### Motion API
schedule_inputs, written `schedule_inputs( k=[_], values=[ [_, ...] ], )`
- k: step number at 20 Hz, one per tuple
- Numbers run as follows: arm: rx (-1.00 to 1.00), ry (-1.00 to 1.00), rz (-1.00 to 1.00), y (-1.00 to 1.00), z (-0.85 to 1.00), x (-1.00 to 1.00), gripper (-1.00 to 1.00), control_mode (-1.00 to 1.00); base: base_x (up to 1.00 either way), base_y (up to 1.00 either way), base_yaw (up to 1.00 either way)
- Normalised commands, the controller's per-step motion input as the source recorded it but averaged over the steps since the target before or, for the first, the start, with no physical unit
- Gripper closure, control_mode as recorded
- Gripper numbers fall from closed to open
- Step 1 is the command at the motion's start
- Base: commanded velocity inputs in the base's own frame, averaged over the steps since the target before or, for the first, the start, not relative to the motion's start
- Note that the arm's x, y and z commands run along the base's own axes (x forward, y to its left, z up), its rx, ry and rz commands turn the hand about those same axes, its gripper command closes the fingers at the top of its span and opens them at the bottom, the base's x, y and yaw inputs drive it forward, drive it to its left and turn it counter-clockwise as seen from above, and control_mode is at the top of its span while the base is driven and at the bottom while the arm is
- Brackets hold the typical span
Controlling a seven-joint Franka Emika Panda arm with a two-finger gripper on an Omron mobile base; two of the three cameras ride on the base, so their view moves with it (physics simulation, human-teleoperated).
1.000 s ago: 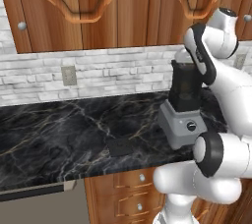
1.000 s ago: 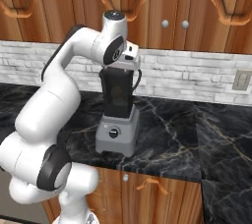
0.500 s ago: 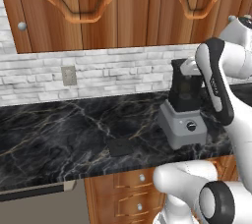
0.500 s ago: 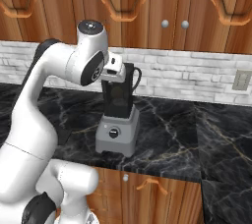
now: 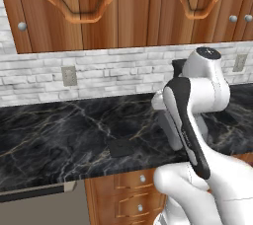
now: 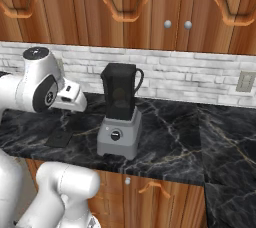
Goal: Open the blender lid, put the apple in the blender, close the lid, and start the blender.
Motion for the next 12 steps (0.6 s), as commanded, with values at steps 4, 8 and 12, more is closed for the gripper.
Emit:
schedule_inputs(
  k=[4, 8, 12],
  values=[
    [-0.03, 0.21, -0.02, 1.0, -0.77, 0.04, -1.0, -1.0, 0.0, 0.0, 0.0],
    [-0.02, 0.2, 0.0, 0.96, -0.78, 0.25, -1.0, -1.0, 0.0, 0.0, 0.0],
    [0.0, 0.18, 0.0, 0.61, -0.64, 0.36, -1.0, -1.0, 0.0, 0.0, 0.0]
  ],
)
